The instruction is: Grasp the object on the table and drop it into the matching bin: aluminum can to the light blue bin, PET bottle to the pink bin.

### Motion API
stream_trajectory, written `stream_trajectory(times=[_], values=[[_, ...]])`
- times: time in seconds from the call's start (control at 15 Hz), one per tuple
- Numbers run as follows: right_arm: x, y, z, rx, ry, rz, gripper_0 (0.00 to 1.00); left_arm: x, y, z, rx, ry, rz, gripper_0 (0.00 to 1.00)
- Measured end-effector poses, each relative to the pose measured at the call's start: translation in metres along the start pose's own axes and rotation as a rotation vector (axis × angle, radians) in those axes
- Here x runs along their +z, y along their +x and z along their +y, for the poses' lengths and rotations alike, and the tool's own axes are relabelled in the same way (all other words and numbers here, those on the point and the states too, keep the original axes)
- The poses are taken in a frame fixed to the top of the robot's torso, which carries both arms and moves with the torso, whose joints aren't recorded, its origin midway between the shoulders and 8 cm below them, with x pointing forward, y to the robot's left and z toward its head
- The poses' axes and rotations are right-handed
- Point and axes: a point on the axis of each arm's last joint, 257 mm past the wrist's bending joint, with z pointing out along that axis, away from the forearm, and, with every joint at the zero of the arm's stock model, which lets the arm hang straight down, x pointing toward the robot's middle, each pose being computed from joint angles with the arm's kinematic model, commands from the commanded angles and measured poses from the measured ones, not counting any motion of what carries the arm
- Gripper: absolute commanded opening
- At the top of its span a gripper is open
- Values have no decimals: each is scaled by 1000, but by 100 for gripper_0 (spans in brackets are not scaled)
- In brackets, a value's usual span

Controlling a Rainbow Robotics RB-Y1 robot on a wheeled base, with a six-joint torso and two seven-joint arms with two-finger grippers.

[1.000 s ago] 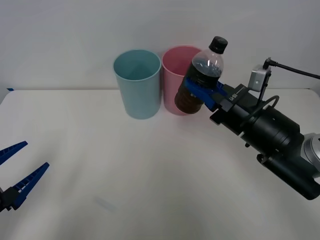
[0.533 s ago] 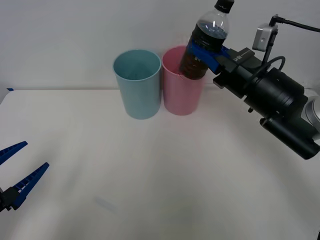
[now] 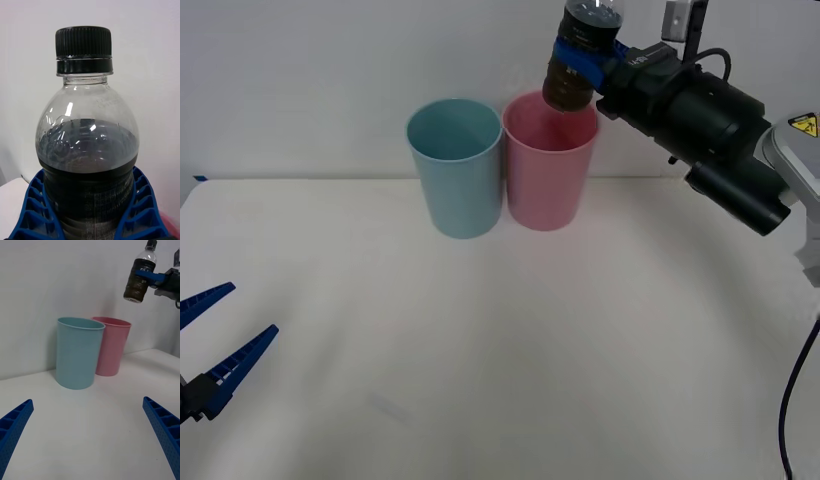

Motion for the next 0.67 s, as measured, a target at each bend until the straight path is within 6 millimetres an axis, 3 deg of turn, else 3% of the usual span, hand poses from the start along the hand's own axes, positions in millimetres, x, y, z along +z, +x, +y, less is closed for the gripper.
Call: stream_trajectory(times=[0.4, 0.67], values=[[43, 20, -22, -60, 48, 56, 0, 0, 0, 0, 0, 0, 0, 100], [58, 38, -32, -92, 77, 97, 0, 0, 0, 0, 0, 0, 0, 100]])
